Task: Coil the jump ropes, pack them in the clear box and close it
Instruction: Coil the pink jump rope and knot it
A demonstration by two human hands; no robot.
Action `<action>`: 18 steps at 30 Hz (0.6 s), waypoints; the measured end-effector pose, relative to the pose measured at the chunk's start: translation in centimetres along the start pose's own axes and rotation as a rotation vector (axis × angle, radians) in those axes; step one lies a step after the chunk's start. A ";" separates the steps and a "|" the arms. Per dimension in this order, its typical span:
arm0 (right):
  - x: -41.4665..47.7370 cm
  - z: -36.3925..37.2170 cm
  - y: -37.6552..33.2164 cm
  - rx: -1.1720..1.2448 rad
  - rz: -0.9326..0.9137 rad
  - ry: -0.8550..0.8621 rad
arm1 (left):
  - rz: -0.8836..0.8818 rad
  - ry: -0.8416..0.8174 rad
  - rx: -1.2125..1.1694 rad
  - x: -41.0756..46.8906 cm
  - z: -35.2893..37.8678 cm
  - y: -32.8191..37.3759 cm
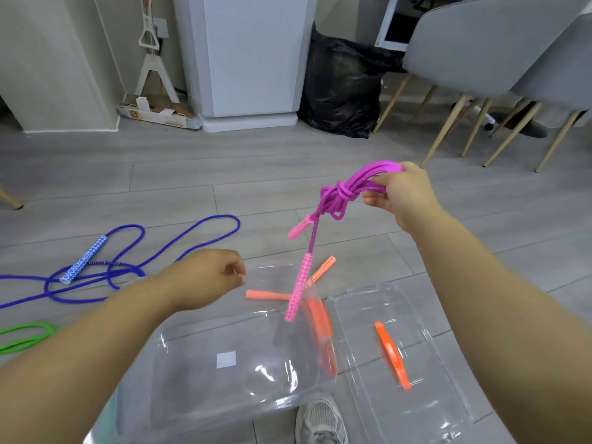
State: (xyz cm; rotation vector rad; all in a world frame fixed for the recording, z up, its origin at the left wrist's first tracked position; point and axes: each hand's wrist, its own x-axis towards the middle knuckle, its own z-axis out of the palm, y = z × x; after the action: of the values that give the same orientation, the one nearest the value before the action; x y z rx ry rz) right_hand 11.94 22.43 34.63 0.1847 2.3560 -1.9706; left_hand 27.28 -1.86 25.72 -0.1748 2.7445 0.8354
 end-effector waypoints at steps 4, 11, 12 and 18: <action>3.7 1.1 2.9 -0.031 -0.081 0.024 | -0.039 -0.055 0.019 1.6 0.9 -0.8; 8.2 2.2 1.5 0.130 -0.327 0.093 | -0.069 -0.077 0.040 4.7 1.5 -1.3; 8.8 2.2 1.0 0.151 -0.341 0.103 | -0.072 -0.073 0.027 5.1 1.5 -1.2; 11.0 2.4 2.2 0.101 -0.307 0.085 | -0.086 -0.052 -0.058 7.8 1.8 -0.4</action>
State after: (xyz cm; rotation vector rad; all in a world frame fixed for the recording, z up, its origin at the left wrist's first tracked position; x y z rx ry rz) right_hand 1.31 21.00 30.64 -0.0977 2.4645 -2.2585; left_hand 20.29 -1.46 21.90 -0.2774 2.6461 0.8840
